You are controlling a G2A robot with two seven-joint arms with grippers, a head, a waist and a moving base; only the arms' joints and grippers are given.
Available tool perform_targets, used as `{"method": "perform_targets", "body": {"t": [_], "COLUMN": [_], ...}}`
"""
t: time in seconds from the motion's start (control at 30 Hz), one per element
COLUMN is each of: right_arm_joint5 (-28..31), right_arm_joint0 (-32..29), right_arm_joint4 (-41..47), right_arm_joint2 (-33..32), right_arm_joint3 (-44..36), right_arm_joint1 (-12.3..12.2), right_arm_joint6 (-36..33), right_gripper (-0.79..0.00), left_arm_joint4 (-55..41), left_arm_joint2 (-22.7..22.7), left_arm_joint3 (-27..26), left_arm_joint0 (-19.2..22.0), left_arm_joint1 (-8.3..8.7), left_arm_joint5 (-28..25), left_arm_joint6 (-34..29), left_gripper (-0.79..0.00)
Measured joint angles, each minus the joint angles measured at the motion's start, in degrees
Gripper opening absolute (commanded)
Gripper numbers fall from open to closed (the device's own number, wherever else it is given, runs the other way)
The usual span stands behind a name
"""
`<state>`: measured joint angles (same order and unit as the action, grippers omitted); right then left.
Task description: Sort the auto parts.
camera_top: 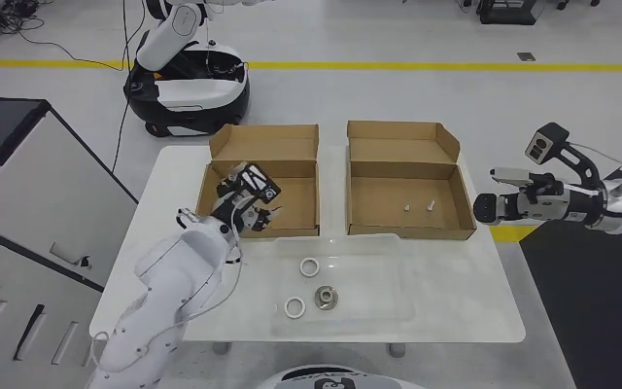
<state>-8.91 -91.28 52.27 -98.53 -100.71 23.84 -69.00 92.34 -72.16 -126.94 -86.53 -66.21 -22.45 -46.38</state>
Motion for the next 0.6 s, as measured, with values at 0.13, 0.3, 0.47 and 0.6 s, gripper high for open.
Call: {"method": "perform_targets", "body": {"t": [0.13,0.3,0.47,0.6], "right_arm_joint5": [0.0,0.0,0.0,0.0], "right_arm_joint0": [0.0,0.0,0.0,0.0], "right_arm_joint4": [0.0,0.0,0.0,0.0], "right_arm_joint2": [0.0,0.0,0.0,0.0], "right_arm_joint3": [0.0,0.0,0.0,0.0], "right_arm_joint1": [0.0,0.0,0.0,0.0], "right_arm_joint6": [0.0,0.0,0.0,0.0], "right_gripper": [0.0,0.0,0.0,0.0], "left_arm_joint4": [-2.55,-7.41,-13.59,-19.93], "left_arm_joint2": [3.35,8.16,13.05,17.54], "left_arm_joint3": [-0.19,0.81,2.6,4.85], "left_arm_joint0": [3.12,8.42,13.96,18.82], "left_arm_joint1": [-0.3,-0.97,-1.85,-2.5], "left_arm_joint5": [-3.86,-7.13,-8.2,-5.92], "left_arm_joint6": [-5.61,-14.25,-23.79,-29.71], "left_gripper": [0.0,0.0,0.0,0.0]}}
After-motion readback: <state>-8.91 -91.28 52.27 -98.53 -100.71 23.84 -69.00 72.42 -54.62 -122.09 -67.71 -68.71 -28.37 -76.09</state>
